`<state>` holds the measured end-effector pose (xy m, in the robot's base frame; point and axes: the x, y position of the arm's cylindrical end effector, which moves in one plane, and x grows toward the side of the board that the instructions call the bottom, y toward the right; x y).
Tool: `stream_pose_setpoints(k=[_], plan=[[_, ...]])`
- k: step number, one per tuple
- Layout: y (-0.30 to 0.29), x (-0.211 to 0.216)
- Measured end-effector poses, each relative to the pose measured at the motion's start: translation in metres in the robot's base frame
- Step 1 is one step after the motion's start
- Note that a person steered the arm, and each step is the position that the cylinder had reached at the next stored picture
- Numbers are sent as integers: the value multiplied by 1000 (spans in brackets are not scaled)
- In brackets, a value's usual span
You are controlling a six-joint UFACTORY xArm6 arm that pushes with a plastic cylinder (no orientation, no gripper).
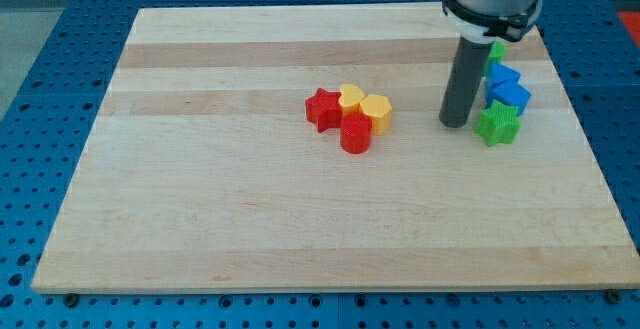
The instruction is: Adjust the green star to bottom of the cube
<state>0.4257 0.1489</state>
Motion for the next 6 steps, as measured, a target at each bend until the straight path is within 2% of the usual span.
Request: stream_pose_setpoints(k=[4,6], plan=[[19,42],[-10,44]])
